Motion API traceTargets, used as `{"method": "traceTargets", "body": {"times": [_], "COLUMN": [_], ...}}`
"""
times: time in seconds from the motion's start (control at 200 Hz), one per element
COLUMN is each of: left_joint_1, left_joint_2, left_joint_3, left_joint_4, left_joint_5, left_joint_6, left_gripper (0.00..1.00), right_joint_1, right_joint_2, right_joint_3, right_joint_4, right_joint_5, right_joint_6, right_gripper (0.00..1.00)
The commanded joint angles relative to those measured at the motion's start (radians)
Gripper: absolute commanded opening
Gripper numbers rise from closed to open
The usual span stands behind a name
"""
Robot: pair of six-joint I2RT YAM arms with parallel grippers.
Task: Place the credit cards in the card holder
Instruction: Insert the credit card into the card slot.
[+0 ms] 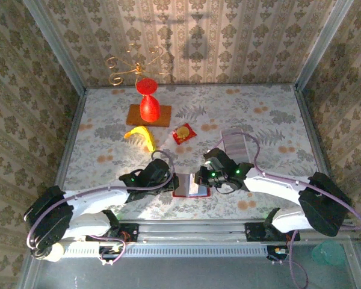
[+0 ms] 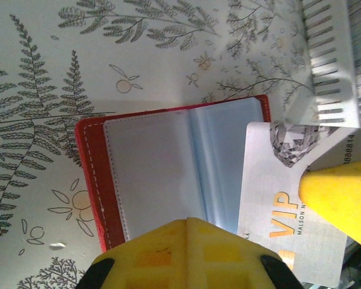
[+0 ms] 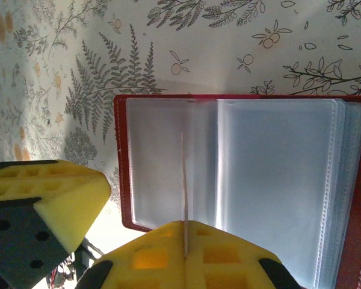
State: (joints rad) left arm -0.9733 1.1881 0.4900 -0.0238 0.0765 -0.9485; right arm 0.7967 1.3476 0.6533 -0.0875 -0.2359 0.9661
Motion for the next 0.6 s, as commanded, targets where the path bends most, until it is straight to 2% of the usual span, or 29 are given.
{"method": "traceTargets", "body": {"times": [0.0, 0.595], "left_joint_1": [0.005, 0.006], "left_joint_2": [0.018, 0.084], "left_joint_3": [-0.022, -0.085], "left_joint_4": [0.019, 0.034], "left_joint_5": [0.004, -0.029], "left_joint_6": [0.016, 0.007], "left_gripper": [0.00, 0.00], "right_joint_1": [0.005, 0.007], "right_joint_2": [0.024, 0.123], "right_joint_3": [0.015, 0.040], "right_joint_4": [0.035, 0.064], "right_joint_5": [0.033, 0.055], "right_joint_6": [0.026, 0.016], "right_gripper": [0.00, 0.00]}}
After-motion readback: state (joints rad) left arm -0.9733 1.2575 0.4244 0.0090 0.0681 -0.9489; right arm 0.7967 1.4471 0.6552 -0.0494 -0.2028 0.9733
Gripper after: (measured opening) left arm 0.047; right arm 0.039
